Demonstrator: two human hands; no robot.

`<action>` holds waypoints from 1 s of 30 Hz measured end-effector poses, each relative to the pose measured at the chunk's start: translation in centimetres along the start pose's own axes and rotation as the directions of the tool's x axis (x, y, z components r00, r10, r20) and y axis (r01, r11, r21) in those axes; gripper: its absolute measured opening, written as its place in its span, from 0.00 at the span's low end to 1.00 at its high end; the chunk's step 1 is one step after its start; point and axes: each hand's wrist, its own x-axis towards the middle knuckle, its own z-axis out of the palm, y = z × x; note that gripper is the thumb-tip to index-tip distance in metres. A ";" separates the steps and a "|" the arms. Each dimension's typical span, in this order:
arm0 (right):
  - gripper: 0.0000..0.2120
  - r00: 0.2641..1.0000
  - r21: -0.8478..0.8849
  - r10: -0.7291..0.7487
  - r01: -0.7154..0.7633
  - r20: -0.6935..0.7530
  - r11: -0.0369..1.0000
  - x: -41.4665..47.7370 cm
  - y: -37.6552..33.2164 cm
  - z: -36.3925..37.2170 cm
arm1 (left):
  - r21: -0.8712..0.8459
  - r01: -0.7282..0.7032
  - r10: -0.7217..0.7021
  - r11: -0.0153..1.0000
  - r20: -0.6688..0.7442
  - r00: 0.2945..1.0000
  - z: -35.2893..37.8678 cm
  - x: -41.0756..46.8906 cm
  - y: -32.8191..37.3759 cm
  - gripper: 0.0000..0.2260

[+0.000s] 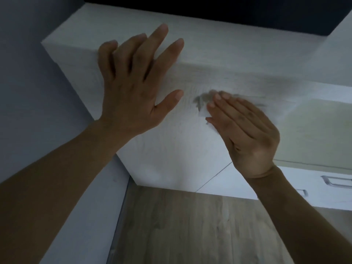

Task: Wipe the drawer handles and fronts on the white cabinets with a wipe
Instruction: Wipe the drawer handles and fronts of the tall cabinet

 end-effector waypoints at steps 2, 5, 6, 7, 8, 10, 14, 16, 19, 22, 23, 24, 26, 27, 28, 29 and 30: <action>0.16 0.990 -0.019 -0.115 0.117 0.086 0.993 -0.2 1.2 -0.7 | 0.002 0.007 -0.007 1.000 -0.006 1.000 0.1 -0.1 0.0 0.27; 0.21 0.935 -0.038 -0.262 0.278 0.240 0.960 -0.8 3.3 -2.5 | 0.008 0.017 -0.016 1.000 -0.030 0.999 0.1 -0.1 0.1 0.27; 0.20 0.917 -0.027 -0.291 0.309 0.271 0.951 -0.9 3.8 -3.0 | 0.009 0.017 -0.016 1.000 -0.038 0.999 0.2 -0.1 0.1 0.27; 0.18 0.905 -0.008 -0.315 0.331 0.285 0.944 -0.7 4.2 -3.4 | 0.009 0.016 -0.015 1.000 -0.044 0.999 0.2 -0.1 0.1 0.26; 0.16 0.899 0.011 -0.334 0.345 0.281 0.938 -0.4 4.4 -3.5 | 0.011 0.014 -0.013 1.000 -0.049 0.999 0.2 0.0 0.1 0.26; 0.13 0.906 0.045 -0.348 0.348 0.242 0.937 0.7 4.0 -3.2 | 0.019 0.009 -0.008 1.000 -0.051 0.999 0.2 0.0 0.0 0.26; 0.11 0.986 0.092 -0.117 0.107 0.116 0.990 1.9 1.7 -1.8 | 0.008 0.012 -0.012 1.000 -0.049 0.999 -0.1 0.0 0.3 0.26; 0.14 0.991 0.042 -0.064 0.060 0.115 0.997 1.0 0.7 -1.3 | 0.003 0.019 -0.019 1.000 -0.048 0.999 -0.2 0.1 0.3 0.26; 0.14 0.985 0.014 -0.063 0.061 0.163 0.998 -0.6 0.3 -1.1 | 0.006 0.025 -0.025 1.000 -0.048 0.999 -0.3 0.0 0.3 0.26; 0.14 0.989 -0.002 -0.067 0.068 0.130 0.998 0.0 0.0 -0.3 | 0.008 0.031 -0.030 0.999 -0.057 0.998 -0.1 0.1 0.5 0.25; 0.13 0.993 0.013 -0.063 0.062 0.102 0.998 0.3 -0.2 0.1 | 0.009 0.034 -0.034 0.999 -0.060 0.998 0.0 0.1 0.5 0.25; 0.12 0.995 0.030 -0.061 0.058 0.077 0.998 0.5 -0.2 0.4 | 0.012 0.038 -0.037 0.999 -0.065 0.997 0.0 0.1 0.4 0.25; 0.10 0.998 0.046 -0.035 0.033 0.054 0.998 0.5 0.2 0.1 | 0.016 0.037 -0.036 0.999 -0.070 0.997 0.1 0.0 0.4 0.26; 0.09 0.999 0.041 -0.001 -0.001 0.050 0.999 0.3 0.7 -0.4 | 0.012 0.034 -0.033 0.999 -0.070 0.997 0.1 0.0 0.4 0.26; 0.09 0.998 0.034 0.049 -0.050 0.045 0.998 0.0 1.1 -1.1 | 0.007 0.032 -0.032 0.999 -0.070 0.997 0.1 -0.1 0.4 0.26; 0.10 0.994 0.031 0.102 -0.104 0.035 0.994 -0.2 1.3 -1.6 | 0.005 0.032 -0.032 0.999 -0.070 0.997 0.1 -0.1 0.4 0.26; 0.11 0.989 0.039 0.147 -0.148 0.026 0.988 -0.3 1.2 -1.8 | 0.008 0.034 -0.033 0.999 -0.071 0.997 0.1 -0.1 0.4 0.26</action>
